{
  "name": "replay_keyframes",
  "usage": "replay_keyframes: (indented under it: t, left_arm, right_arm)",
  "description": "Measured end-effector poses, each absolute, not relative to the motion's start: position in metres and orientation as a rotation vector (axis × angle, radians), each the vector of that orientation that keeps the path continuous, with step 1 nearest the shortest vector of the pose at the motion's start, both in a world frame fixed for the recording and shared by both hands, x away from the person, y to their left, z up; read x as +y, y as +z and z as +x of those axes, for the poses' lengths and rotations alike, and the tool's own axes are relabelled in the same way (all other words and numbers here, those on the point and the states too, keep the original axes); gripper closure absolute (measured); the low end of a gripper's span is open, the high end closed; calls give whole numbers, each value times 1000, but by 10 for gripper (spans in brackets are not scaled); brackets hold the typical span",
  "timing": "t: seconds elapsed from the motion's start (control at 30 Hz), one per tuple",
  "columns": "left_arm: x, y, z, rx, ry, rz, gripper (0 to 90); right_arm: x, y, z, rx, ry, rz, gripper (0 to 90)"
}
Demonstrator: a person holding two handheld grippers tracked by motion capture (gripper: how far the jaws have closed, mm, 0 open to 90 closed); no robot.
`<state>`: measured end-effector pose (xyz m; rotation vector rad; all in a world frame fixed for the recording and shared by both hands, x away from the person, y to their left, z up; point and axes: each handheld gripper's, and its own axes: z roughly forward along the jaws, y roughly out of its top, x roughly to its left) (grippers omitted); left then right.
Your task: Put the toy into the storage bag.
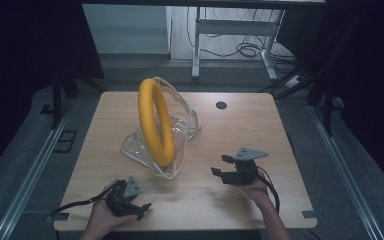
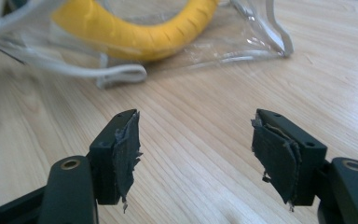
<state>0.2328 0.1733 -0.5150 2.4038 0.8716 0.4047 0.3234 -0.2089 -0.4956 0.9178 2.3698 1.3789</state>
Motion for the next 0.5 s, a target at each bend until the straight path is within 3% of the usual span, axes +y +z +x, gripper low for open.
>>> replay_keyframes:
  t: [0.5]
  left_arm:
    - [173, -515, 233, 870, 404, 2405, 160]
  right_arm:
    - [-203, -502, 320, 2388, 1357, 910, 321]
